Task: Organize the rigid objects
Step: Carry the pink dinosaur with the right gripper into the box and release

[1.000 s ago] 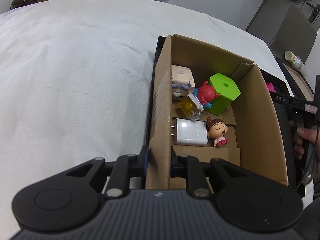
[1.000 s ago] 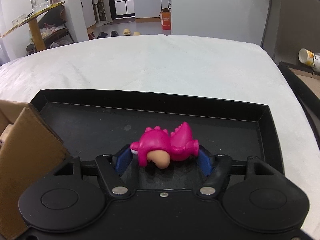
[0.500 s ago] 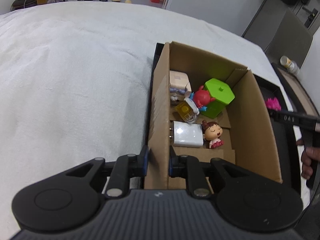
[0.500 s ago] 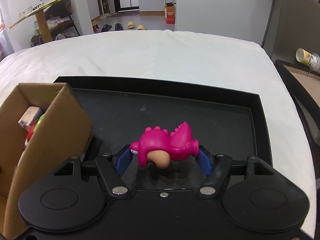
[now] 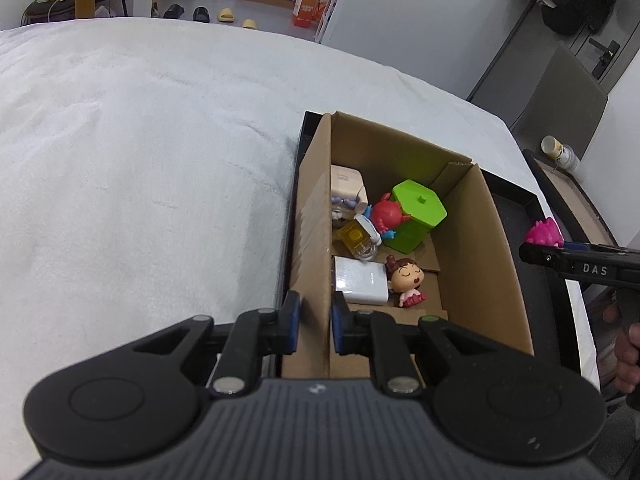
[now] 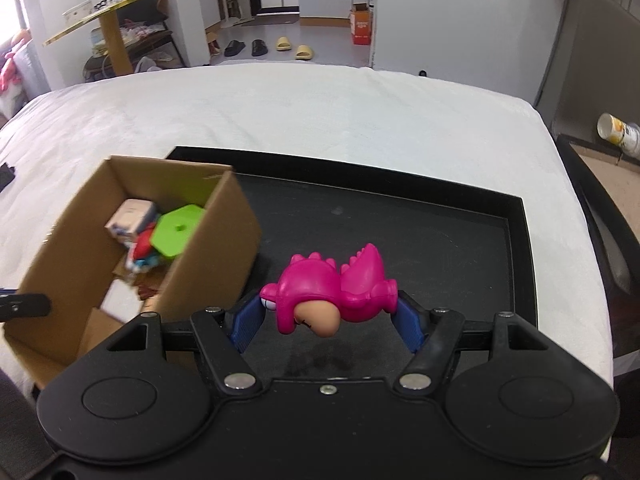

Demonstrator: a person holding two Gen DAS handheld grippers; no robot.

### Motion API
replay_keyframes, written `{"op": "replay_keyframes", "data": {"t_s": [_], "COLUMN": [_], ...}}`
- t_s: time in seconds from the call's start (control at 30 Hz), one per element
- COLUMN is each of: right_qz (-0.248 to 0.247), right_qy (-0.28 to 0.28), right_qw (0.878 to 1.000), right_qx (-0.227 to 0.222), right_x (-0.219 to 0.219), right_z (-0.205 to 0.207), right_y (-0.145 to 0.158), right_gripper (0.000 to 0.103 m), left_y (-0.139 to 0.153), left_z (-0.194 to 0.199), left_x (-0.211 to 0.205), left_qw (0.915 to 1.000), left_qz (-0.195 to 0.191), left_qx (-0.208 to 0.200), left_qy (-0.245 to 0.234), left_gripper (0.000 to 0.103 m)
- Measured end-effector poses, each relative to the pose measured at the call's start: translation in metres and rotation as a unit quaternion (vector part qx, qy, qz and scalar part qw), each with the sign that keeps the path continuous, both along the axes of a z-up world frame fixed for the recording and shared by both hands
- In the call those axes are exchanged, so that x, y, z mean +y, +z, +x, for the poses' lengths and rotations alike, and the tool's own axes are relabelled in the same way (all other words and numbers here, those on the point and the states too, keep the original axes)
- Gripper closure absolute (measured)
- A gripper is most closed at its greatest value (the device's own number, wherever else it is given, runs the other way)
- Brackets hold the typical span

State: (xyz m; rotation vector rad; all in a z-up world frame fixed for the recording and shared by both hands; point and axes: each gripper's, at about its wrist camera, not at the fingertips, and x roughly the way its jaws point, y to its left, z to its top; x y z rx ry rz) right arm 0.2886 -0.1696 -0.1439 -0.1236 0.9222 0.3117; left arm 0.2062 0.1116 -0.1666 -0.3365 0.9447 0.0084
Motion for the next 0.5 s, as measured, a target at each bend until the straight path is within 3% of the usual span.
{"op": "replay_keyframes", "data": {"t_s": [0.33,0.5], "right_qz": [-0.020,-0.027], "right_qy": [0.042,0.059], "right_qw": [0.999,0.998], "right_qx": [0.003,-0.001], "right_x": [0.028,0.041], "right_z": [-0.020,-0.025], "right_y": [0.031,0.044], "right_gripper": [0.036,0.036], "left_y": [0.007,0.008], "left_z": [-0.006,-0.006], "left_x": [-0.005,-0.016], "left_qw": [0.9995,0.9982], "left_qz": [0.017,0.050], "left_qx": [-0.028,-0.032], "left_qy": [0.000,-0.013], "left_gripper": [0.093,0.095]}}
